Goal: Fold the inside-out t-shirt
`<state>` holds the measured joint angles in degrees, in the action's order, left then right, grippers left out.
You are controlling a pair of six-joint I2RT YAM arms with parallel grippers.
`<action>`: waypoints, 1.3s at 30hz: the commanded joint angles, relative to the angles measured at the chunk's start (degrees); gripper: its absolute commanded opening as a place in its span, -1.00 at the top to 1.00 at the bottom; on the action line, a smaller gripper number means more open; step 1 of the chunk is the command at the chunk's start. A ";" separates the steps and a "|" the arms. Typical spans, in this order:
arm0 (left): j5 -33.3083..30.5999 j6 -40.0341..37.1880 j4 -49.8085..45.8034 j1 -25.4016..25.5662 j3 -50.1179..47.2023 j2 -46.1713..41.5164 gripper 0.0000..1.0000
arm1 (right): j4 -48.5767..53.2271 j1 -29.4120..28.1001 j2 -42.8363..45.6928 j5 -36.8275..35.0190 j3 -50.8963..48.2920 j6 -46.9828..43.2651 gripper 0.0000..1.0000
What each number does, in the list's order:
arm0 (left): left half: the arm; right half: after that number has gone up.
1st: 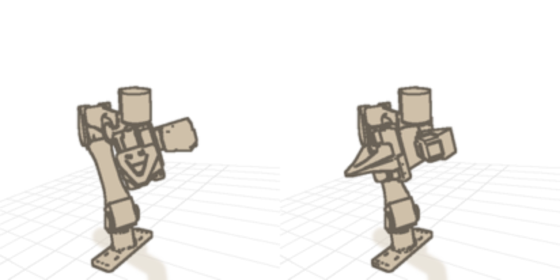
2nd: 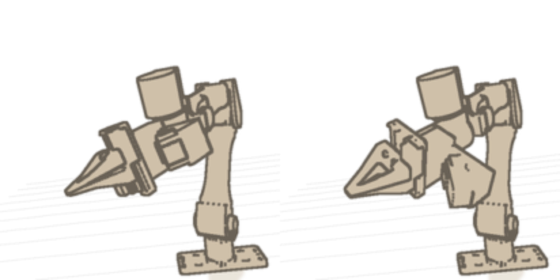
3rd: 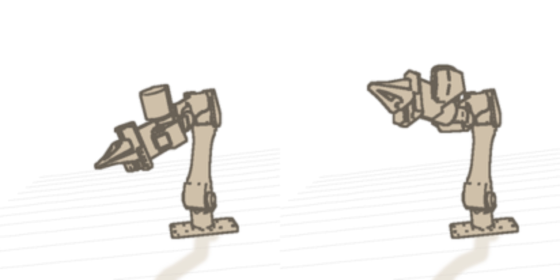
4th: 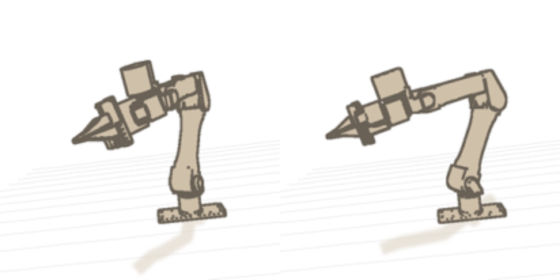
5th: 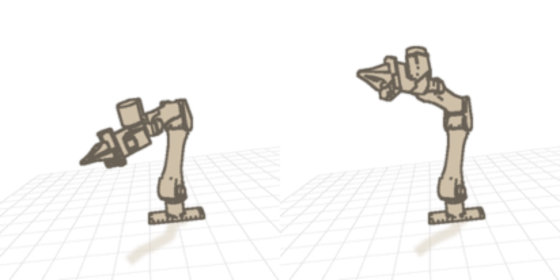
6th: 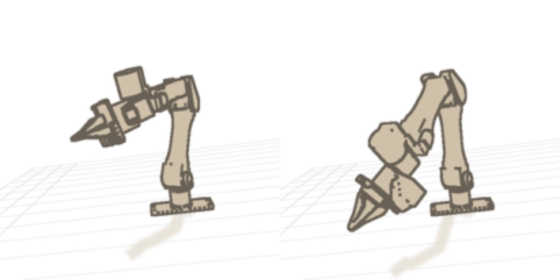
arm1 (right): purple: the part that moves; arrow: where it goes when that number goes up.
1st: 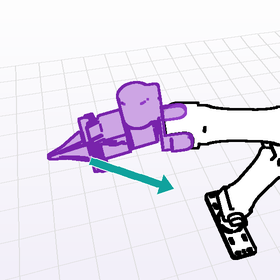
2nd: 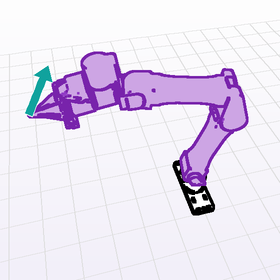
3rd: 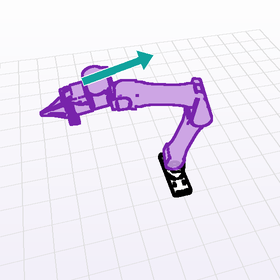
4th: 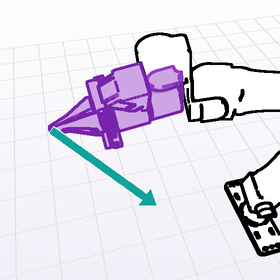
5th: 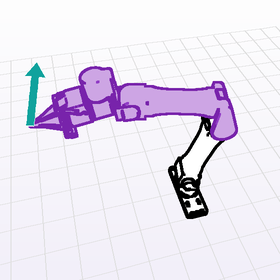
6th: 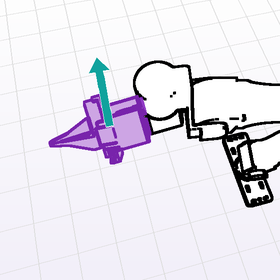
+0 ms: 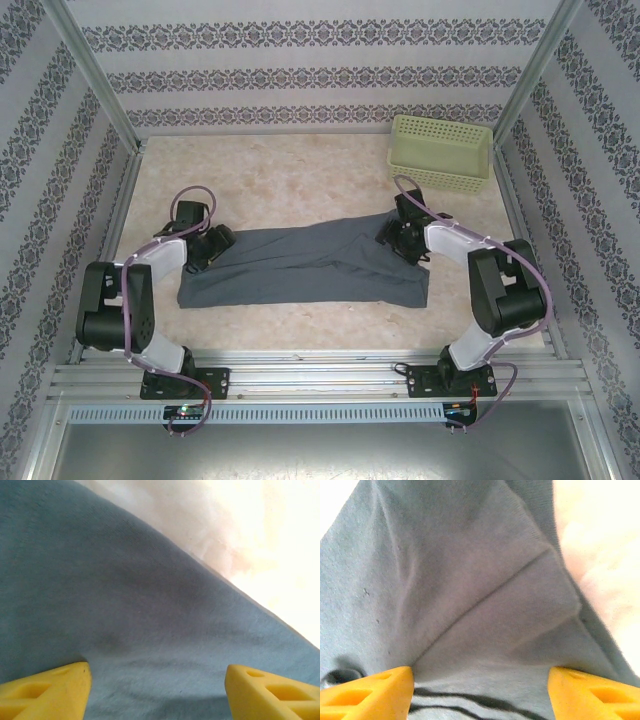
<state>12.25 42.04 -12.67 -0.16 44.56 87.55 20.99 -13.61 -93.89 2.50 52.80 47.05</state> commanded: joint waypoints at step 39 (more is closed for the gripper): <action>-0.38 -2.94 -6.31 -8.38 -13.00 -14.32 -0.63 | 13.01 -3.11 -5.12 -5.89 5.89 -11.35 0.84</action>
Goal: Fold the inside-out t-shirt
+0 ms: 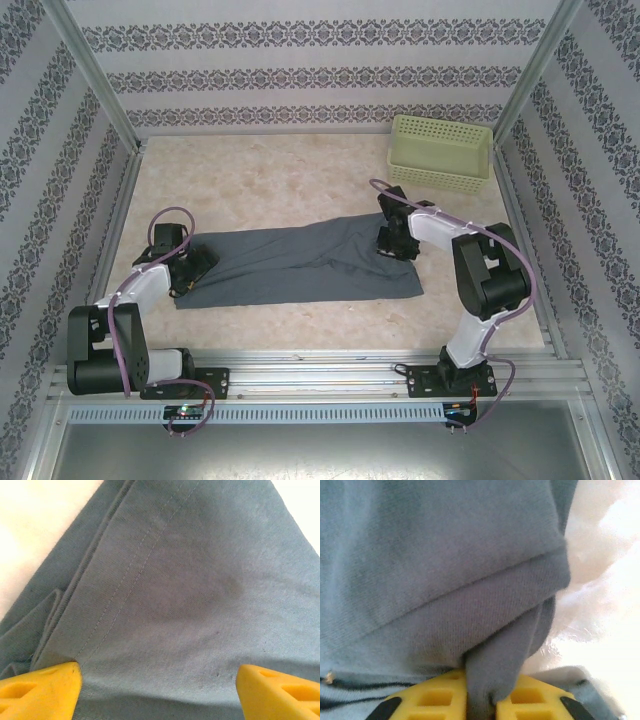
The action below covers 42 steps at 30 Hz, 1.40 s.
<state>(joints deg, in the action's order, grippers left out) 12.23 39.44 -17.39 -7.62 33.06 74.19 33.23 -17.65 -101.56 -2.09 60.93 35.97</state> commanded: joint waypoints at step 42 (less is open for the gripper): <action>3.90 0.64 2.79 10.91 -6.34 -3.68 -0.32 | 19.61 -34.11 -15.04 -3.67 51.91 6.11 1.00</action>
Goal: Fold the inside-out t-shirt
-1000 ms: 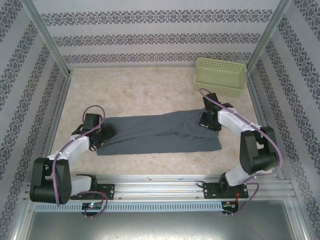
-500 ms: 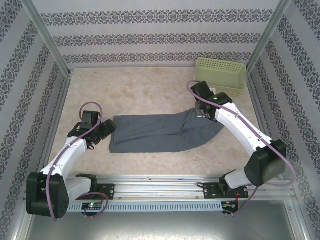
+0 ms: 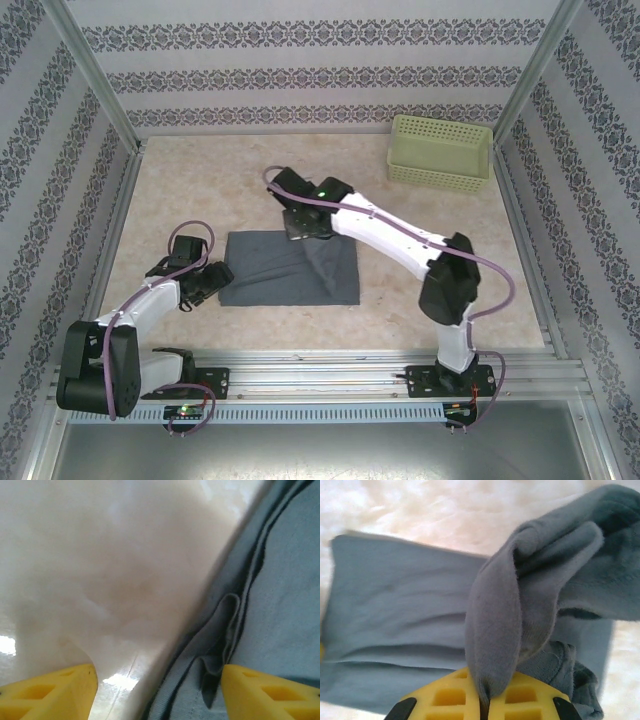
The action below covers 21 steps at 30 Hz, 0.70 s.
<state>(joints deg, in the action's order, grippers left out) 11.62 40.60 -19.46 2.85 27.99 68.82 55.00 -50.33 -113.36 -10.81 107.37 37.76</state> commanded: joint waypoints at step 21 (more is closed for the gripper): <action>9.57 0.74 9.29 1.48 -4.53 2.12 0.08 | -0.32 -5.90 -19.74 10.76 23.90 9.77 1.00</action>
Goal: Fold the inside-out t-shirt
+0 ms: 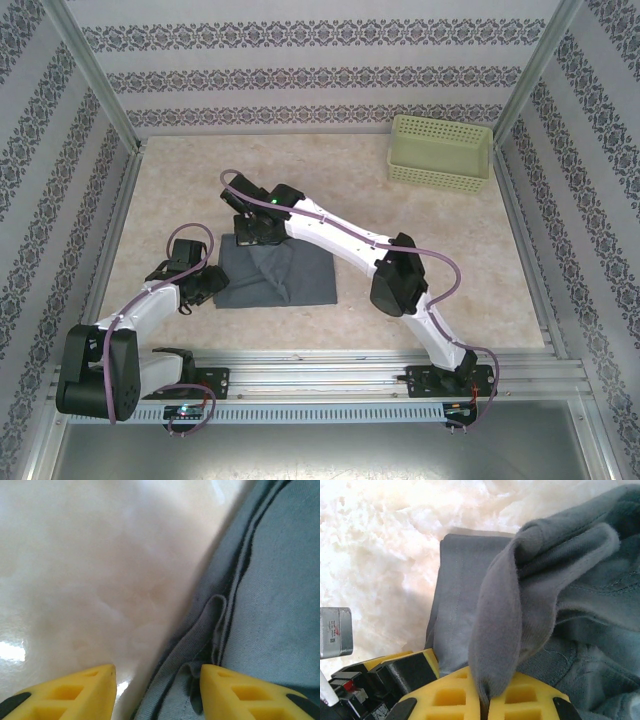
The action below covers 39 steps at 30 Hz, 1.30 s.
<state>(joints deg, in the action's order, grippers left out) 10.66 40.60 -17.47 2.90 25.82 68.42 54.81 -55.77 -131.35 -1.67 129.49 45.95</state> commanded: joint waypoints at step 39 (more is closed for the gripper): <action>-11.04 6.98 -14.21 25.44 14.62 -17.78 -0.10 | -20.83 12.89 23.36 1.63 -42.07 -8.67 -0.18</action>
<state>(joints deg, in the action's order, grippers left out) 3.05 45.10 -32.77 25.19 40.40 48.47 37.67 -42.52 -106.52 -1.61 87.18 38.52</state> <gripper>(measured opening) 0.553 0.588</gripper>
